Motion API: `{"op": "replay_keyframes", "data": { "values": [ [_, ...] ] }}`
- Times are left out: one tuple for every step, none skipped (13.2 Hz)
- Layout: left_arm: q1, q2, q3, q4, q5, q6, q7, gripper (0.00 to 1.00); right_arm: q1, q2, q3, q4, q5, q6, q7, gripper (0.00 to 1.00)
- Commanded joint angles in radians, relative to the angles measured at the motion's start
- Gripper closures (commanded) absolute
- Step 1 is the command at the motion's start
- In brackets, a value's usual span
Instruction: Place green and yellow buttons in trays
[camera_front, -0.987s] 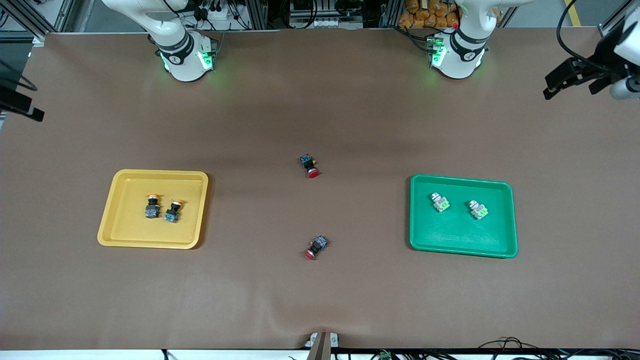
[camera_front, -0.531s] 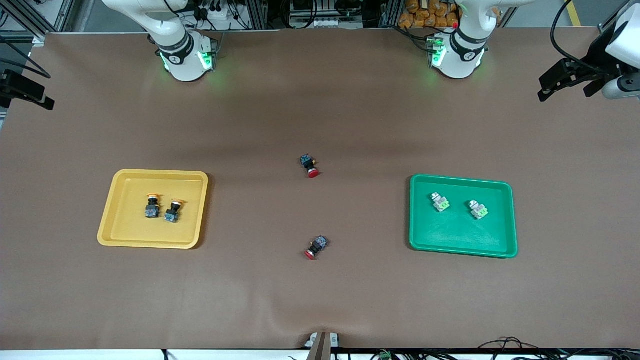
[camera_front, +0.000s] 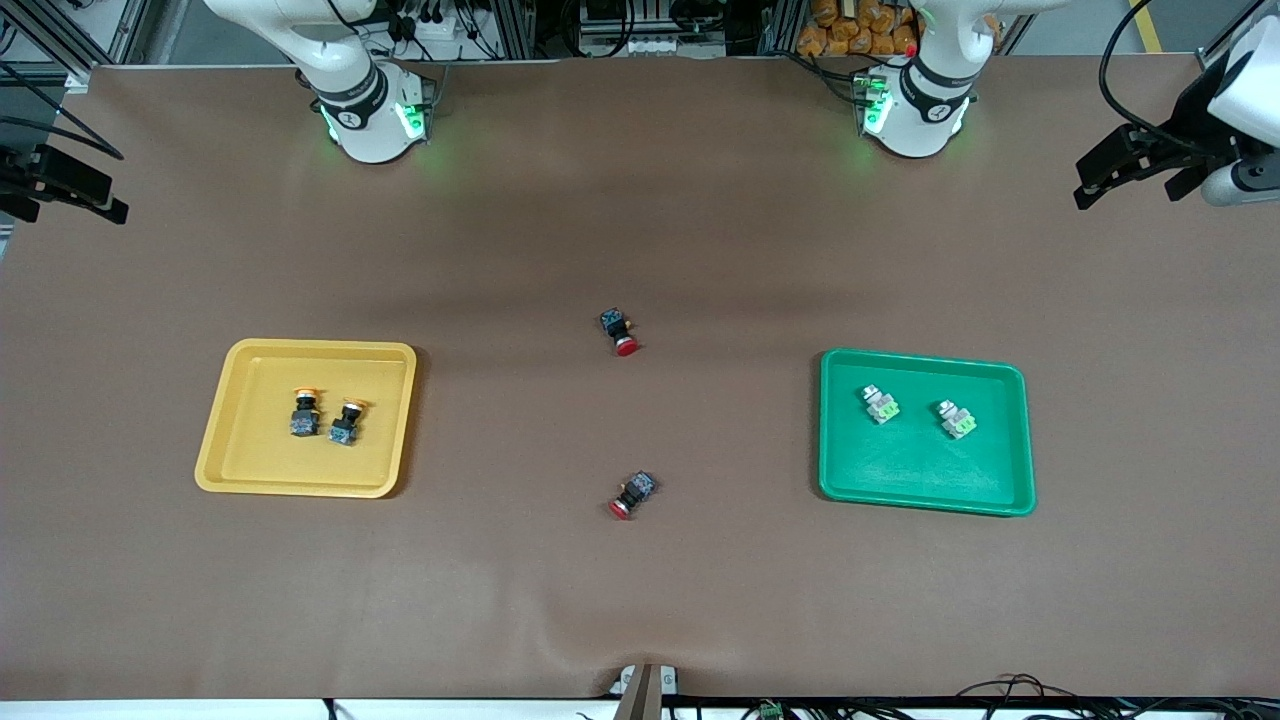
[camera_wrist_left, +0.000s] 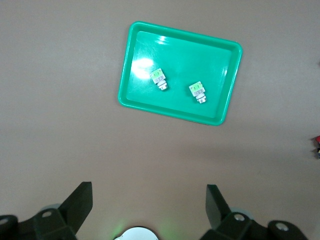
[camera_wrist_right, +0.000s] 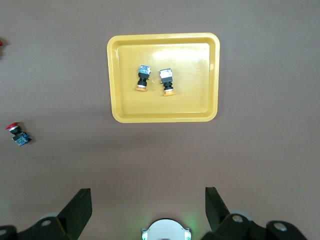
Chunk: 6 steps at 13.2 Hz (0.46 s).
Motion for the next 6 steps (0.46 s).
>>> {"op": "replay_keyframes", "data": {
  "values": [
    [-0.006,0.036,0.002,0.044,0.000,-0.013,0.018,0.00,-0.019,-0.037,0.023,-0.040,-0.015,0.017,-0.049,0.00],
    [-0.006,0.045,0.002,0.056,0.009,-0.013,0.018,0.00,-0.022,-0.037,0.023,-0.040,-0.015,0.018,-0.109,0.00],
    [-0.006,0.053,0.000,0.068,0.014,-0.013,0.018,0.00,-0.022,-0.037,0.022,-0.040,-0.013,0.018,-0.116,0.00],
    [-0.004,0.054,0.002,0.072,0.014,-0.013,0.018,0.00,-0.019,-0.037,0.022,-0.040,-0.012,0.018,-0.110,0.00],
    [-0.001,0.054,0.002,0.076,0.014,-0.013,0.019,0.00,-0.020,-0.037,0.022,-0.038,-0.010,0.017,-0.102,0.00],
    [-0.001,0.057,0.002,0.087,0.014,-0.016,0.020,0.00,-0.020,-0.037,0.022,-0.040,-0.007,0.015,-0.099,0.00]
  ]
}}
